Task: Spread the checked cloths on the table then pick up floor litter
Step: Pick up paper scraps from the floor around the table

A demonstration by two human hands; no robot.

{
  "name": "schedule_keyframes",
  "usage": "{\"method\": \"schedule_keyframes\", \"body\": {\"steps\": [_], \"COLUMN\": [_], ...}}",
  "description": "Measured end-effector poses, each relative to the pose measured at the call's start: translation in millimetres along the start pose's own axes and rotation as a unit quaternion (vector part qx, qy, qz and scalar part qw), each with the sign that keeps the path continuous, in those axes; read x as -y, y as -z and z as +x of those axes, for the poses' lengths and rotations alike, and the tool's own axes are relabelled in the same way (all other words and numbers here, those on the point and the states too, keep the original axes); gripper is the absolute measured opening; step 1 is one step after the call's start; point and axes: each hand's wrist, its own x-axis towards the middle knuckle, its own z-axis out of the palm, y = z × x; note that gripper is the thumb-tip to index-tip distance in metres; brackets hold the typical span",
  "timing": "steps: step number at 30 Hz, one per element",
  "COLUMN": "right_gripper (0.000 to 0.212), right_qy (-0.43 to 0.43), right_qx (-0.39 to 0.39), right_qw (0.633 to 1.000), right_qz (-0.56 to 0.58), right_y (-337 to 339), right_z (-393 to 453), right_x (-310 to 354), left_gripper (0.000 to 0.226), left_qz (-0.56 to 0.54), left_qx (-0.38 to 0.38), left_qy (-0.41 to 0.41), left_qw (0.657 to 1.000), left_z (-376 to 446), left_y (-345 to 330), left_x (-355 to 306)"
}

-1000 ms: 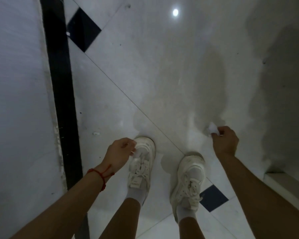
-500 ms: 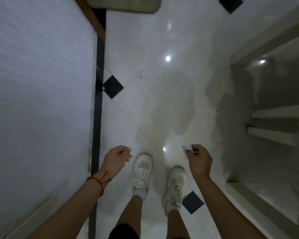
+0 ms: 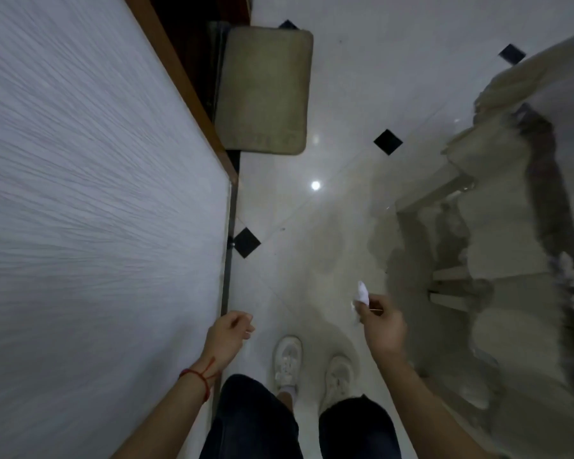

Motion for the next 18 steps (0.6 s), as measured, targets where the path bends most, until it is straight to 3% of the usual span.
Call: {"method": "schedule_keyframes", "body": {"steps": [5, 10, 18], "right_gripper": [0.008, 0.033, 0.040], "right_qy": [-0.020, -0.049, -0.088], "right_qx": [0.018, 0.019, 0.020], "right_qw": [1.000, 0.998, 0.994], "right_qz": [-0.012, -0.042, -0.067], "right_y": [27.6, 47.9, 64.8], "right_z": [-29.3, -30.8, 39.9], "right_x": [40.3, 56.2, 103.4], "left_gripper": [0.017, 0.019, 0.016], "left_qz": [0.012, 0.008, -0.014], "left_qx": [0.016, 0.025, 0.016], "left_qy": [-0.015, 0.006, 0.008], "left_qw": [1.000, 1.000, 1.000], "left_z": [-36.2, -47.4, -4.3], "left_y": [23.9, 36.1, 32.9], "left_x": [-34.2, -59.1, -160.7]}}
